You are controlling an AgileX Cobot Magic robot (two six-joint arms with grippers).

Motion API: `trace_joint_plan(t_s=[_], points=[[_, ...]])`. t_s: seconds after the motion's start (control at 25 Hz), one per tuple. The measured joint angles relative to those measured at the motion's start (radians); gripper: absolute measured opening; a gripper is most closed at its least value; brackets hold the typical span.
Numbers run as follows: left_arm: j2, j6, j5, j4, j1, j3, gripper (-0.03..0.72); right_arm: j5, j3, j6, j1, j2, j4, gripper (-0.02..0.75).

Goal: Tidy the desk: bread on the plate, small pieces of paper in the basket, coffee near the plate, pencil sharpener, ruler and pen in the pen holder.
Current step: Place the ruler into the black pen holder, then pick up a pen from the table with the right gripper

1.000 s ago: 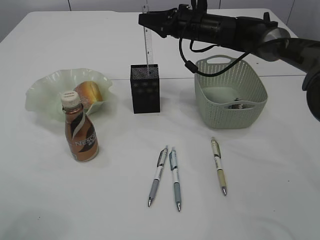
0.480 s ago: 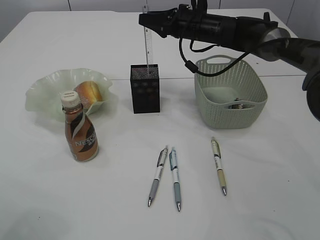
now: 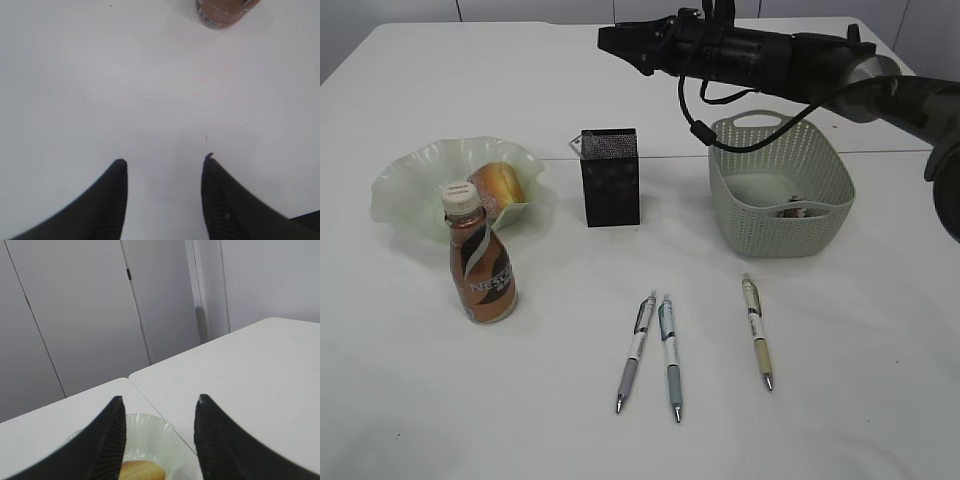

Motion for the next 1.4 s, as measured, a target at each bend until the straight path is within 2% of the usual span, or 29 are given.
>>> trace_joint_plan(t_s=[0.16, 0.28, 0.6, 0.8, 1.04, 1.28, 1.4], points=[[0.0, 0.0, 0.0, -0.01, 0.0, 0.0, 0.353, -0.04, 0.0, 0.038, 0.0, 0.0, -0.004, 0.334], [0.0, 0.0, 0.0, -0.019, 0.0, 0.0, 0.353, -0.101, 0.0, 0.158, 0.0, -0.006, -0.093, 0.338], [0.0, 0.0, 0.0, -0.021, 0.0, 0.0, 0.353, -0.093, 0.0, 0.84, 0.0, -0.153, -0.737, 0.345], [0.0, 0.0, 0.0, -0.021, 0.0, 0.0, 0.353, 0.045, 0.0, 1.13, 0.016, -0.261, -0.957, 0.345], [0.0, 0.0, 0.0, -0.046, 0.0, 0.0, 0.353, 0.192, 0.0, 1.327, 0.109, -0.367, -1.298, 0.345], [0.0, 0.0, 0.011, -0.05, 0.0, 0.0, 0.353, 0.285, 0.0, 1.488, 0.161, -0.404, -1.428, 0.345], [0.0, 0.0, 0.031, -0.052, 0.0, 0.0, 0.353, 0.287, 0.016, 1.526, 0.165, -0.438, -1.444, 0.345]])
